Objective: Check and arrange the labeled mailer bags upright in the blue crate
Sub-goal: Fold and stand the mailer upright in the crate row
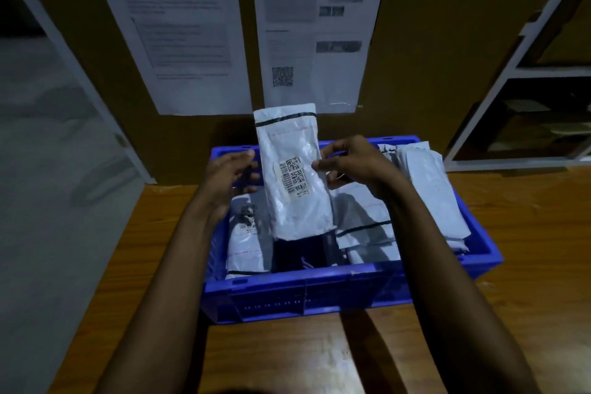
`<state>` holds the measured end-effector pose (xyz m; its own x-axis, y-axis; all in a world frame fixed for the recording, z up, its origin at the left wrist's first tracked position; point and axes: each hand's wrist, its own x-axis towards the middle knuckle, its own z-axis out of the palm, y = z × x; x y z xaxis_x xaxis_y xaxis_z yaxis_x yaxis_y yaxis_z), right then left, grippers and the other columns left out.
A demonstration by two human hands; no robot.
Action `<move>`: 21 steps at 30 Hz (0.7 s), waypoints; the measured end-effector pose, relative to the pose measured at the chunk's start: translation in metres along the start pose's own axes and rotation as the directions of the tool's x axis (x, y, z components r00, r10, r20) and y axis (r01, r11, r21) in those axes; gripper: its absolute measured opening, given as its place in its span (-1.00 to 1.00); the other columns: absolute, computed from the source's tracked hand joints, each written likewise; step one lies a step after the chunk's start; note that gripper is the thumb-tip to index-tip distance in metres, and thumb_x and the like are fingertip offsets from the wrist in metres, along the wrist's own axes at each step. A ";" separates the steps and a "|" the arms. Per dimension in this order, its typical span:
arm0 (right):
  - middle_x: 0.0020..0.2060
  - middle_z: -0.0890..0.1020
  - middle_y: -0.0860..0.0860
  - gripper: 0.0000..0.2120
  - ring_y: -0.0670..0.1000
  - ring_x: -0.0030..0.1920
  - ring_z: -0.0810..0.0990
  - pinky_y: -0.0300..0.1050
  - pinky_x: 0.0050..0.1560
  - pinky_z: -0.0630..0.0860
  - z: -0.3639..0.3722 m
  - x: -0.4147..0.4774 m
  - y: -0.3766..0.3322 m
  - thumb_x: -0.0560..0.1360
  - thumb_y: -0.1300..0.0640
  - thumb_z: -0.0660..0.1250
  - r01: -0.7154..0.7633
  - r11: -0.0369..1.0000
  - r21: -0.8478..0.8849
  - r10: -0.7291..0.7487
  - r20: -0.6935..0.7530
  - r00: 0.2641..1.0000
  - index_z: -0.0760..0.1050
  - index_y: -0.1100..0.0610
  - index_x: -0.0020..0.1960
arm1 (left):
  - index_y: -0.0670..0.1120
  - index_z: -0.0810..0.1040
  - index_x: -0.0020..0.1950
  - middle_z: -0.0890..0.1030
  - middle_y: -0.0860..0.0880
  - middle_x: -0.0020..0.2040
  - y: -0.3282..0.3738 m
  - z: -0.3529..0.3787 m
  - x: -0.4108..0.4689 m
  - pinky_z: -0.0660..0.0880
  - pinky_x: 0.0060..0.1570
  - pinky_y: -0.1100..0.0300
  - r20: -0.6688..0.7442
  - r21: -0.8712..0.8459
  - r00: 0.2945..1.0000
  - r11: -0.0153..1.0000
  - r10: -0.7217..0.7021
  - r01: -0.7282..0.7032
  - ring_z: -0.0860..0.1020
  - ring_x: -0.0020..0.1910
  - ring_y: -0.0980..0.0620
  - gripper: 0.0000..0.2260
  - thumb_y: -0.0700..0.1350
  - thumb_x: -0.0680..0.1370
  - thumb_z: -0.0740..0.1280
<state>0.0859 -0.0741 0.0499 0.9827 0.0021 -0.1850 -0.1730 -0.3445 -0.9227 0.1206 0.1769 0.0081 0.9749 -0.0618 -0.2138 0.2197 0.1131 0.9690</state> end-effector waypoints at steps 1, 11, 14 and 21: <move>-0.23 0.64 0.28 -0.75 0.09 -0.29 0.63 -0.05 -0.18 0.71 0.005 0.003 0.001 0.49 0.27 0.53 -0.016 1.000 -0.003 0.016 0.007 1.000 0.61 0.43 0.04 | -0.13 0.62 0.05 0.69 -0.08 -0.13 -0.003 -0.001 -0.003 0.56 -0.24 0.12 0.006 0.030 1.000 1.000 -0.007 0.007 0.62 -0.20 -0.02 -0.90 -0.12 0.61 0.39; -0.16 0.68 0.23 -0.87 0.21 -0.04 0.71 0.03 -0.01 0.65 0.094 0.040 0.019 0.47 0.24 0.37 -0.088 0.915 -0.394 0.113 0.040 0.993 0.61 0.31 -0.11 | -0.07 0.49 0.29 0.62 -0.04 0.04 -0.024 -0.013 0.001 0.63 0.01 -0.05 -0.285 0.361 0.957 0.931 0.059 0.050 0.63 0.00 -0.05 -0.71 -0.16 0.57 0.38; -0.01 0.65 0.23 -0.82 0.20 0.03 0.65 -0.11 -0.15 0.52 0.112 0.045 0.025 0.52 0.22 0.33 -0.111 0.855 -0.506 0.163 0.060 0.985 0.59 0.30 0.05 | -0.05 0.57 0.26 0.62 -0.10 0.18 -0.026 -0.012 0.003 0.59 0.16 -0.12 -0.242 0.484 0.964 0.875 0.111 0.021 0.61 0.11 -0.11 -0.72 -0.15 0.55 0.37; -0.43 0.67 0.10 -0.81 0.09 -0.30 0.74 -0.14 -0.39 0.62 0.134 0.052 0.056 0.54 0.23 0.36 -0.214 0.809 -0.548 0.316 0.098 0.944 0.49 0.25 -0.23 | -0.14 0.63 0.00 0.60 -0.08 -0.03 -0.030 0.002 0.007 0.59 0.18 -0.14 -0.082 0.521 0.994 0.847 -0.071 0.104 0.57 0.09 -0.16 -0.85 -0.29 0.54 0.29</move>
<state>0.1182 0.0323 -0.0563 0.8663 -0.0150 -0.4993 -0.3143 -0.7932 -0.5215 0.1209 0.1715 -0.0228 0.9565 0.0121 -0.2914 0.2684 -0.4277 0.8631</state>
